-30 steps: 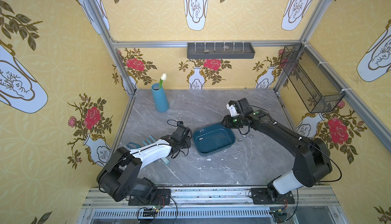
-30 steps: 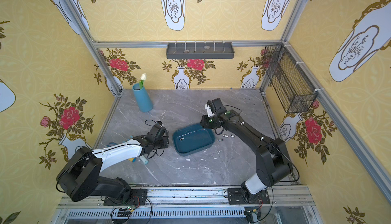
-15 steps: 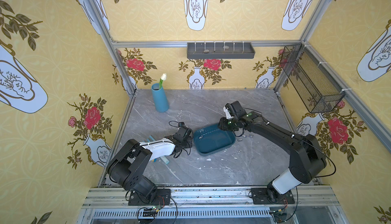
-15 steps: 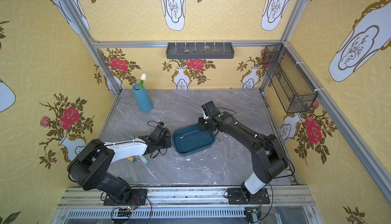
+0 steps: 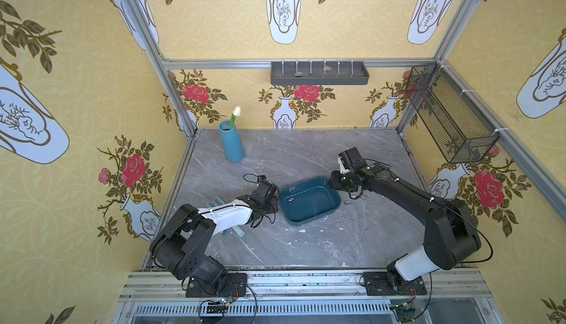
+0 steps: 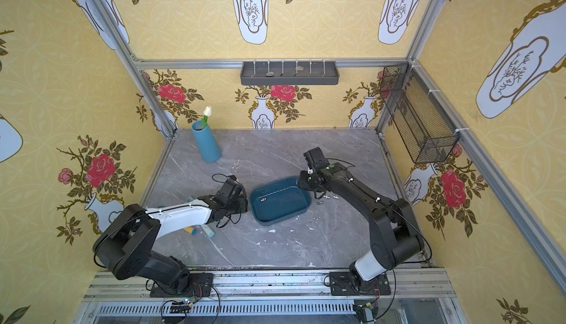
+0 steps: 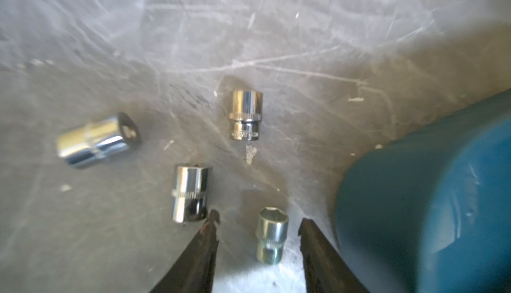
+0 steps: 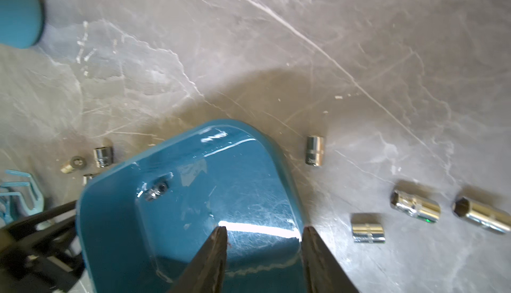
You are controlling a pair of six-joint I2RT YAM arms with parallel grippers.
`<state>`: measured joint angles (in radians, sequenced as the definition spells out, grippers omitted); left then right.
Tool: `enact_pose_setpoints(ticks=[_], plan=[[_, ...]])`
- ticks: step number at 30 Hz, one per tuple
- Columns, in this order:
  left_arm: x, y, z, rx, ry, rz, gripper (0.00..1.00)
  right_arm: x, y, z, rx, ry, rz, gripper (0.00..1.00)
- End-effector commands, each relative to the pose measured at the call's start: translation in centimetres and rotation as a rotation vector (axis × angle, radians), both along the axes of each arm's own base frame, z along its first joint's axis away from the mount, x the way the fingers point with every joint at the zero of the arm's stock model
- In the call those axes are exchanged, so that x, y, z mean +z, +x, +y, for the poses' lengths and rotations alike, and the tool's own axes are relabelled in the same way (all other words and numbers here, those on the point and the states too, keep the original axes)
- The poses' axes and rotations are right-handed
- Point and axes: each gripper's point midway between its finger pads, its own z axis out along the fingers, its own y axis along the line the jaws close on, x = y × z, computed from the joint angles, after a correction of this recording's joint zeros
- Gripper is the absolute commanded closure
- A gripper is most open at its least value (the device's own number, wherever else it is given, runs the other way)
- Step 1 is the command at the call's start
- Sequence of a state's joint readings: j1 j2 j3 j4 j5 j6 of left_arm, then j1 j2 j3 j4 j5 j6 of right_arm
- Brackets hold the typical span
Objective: Take out the socket from the storage box
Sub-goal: Place the socket head at the center of the board, then pick up the socket head from the storage box.
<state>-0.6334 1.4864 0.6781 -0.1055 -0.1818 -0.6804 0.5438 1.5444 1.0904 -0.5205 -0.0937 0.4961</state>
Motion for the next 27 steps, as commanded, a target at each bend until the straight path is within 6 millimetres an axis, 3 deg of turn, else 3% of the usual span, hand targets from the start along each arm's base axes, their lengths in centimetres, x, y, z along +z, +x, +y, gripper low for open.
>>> enact_pose_setpoints(ticks=[1,8,13,21,27], plan=[[1.7,-0.1,1.0,0.023,0.035,-0.012,0.45,0.2,0.2,-0.1,-0.001,0.021,-0.01,0.51],[7.5,0.2,0.6,0.056,-0.005,-0.073,0.43,-1.1,0.2,-0.1,-0.007,0.042,0.017,0.51],[10.2,-0.1,-1.8,0.033,-0.017,-0.068,0.42,-1.6,0.3,0.1,-0.006,0.055,0.025,0.52],[10.2,-1.2,-6.6,0.023,-0.014,0.029,0.42,-2.5,0.2,0.3,-0.01,0.067,0.042,0.55],[8.0,-1.8,-9.8,-0.004,0.01,0.098,0.41,-3.0,-0.2,0.3,-0.014,0.072,0.056,0.58]])
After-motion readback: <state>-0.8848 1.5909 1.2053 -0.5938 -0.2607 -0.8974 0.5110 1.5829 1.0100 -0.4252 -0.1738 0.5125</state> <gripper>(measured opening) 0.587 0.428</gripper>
